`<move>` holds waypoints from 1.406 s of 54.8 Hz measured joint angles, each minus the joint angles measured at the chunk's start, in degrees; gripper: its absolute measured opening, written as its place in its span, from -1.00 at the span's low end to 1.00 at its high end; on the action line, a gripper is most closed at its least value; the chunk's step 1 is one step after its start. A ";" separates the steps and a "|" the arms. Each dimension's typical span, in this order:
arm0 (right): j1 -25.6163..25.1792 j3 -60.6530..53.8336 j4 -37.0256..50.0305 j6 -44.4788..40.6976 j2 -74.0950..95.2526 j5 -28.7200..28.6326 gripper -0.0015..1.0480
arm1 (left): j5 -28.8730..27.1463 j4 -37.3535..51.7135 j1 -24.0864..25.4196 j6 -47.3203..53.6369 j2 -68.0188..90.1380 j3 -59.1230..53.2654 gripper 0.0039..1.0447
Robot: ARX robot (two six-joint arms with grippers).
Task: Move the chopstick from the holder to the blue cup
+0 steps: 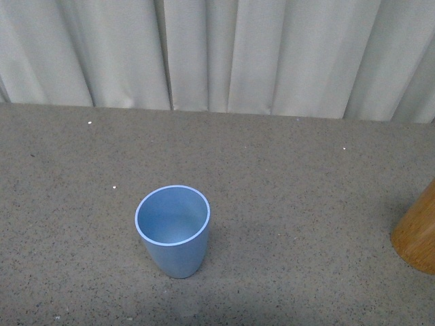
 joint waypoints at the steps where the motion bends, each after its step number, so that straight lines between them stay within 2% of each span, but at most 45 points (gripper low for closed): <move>1: -0.11 0.15 0.11 0.13 0.31 -0.13 0.81 | 0.00 0.00 0.00 0.00 0.00 0.00 0.88; 21: 1.11 9.33 0.76 0.79 9.38 -0.22 0.81 | 0.00 0.00 0.02 0.00 0.00 0.00 0.88; 23: 1.36 9.79 0.61 0.79 9.97 0.57 0.76 | 0.00 0.00 0.00 0.00 0.00 0.00 0.88; 38: 2.49 9.97 1.70 0.90 13.84 1.97 -0.02 | 0.00 0.00 0.02 0.00 0.00 0.00 0.88; 47: 2.54 8.92 3.98 1.73 13.88 1.86 -0.69 | 0.00 0.00 0.00 0.00 0.00 0.00 0.88; 52: 2.54 8.39 4.42 1.90 13.64 1.38 -0.96 | 0.00 0.00 0.00 0.00 0.00 0.00 0.88; 77: 1.92 7.80 4.35 2.97 5.49 -0.02 -0.98 | 0.00 0.00 0.00 0.00 0.00 0.00 0.88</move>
